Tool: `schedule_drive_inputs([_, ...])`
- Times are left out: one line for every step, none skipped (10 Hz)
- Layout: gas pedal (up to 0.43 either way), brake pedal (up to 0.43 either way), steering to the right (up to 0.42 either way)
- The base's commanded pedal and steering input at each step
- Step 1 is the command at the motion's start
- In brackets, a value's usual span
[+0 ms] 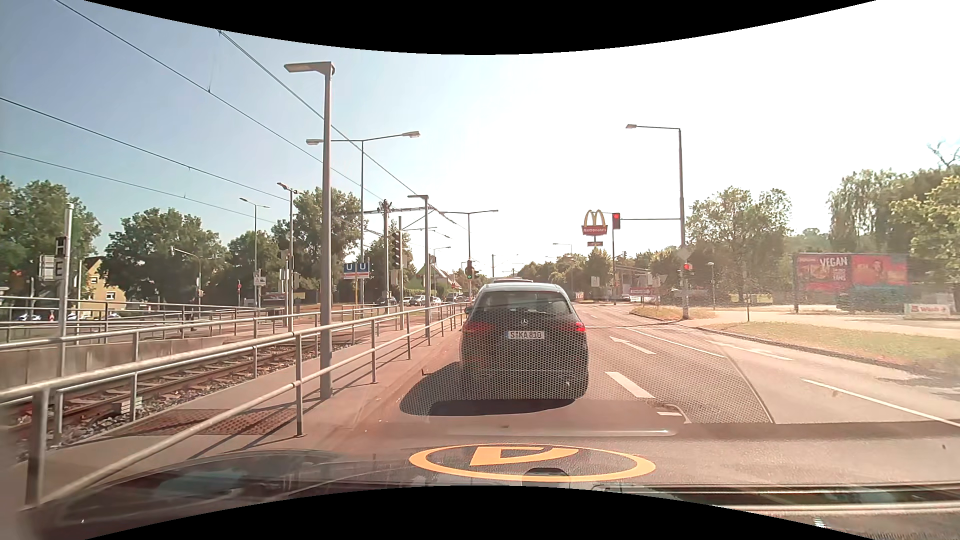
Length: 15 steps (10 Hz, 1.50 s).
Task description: Follow the waypoints while adhering to traffic rules and regulations
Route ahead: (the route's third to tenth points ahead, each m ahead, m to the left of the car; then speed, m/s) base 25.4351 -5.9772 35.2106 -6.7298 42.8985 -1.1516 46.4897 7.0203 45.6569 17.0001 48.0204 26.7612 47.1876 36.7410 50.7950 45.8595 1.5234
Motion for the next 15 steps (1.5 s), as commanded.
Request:
schedule_drive_inputs([0.299,0.0,0.007])
schedule_drive_inputs([0.311,0.0,0.006])
schedule_drive_inputs([0.311,0.0,0.007])
schedule_drive_inputs([0.311,0.0,0.006])
schedule_drive_inputs([0.311,0.0,0.006])
schedule_drive_inputs([0.311,0.0,0.006])
schedule_drive_inputs([0.311,0.0,0.006])
schedule_drive_inputs([0.311,0.0,0.005])
schedule_drive_inputs([0.311,0.0,0.002])
schedule_drive_inputs([0.311,0.0,0.0])
schedule_drive_inputs([0.311,0.0,-0.002])
schedule_drive_inputs([0.311,0.0,-0.003])
schedule_drive_inputs([0.311,0.0,-0.003])
schedule_drive_inputs([0.311,0.0,-0.003])
schedule_drive_inputs([0.311,0.0,-0.004])
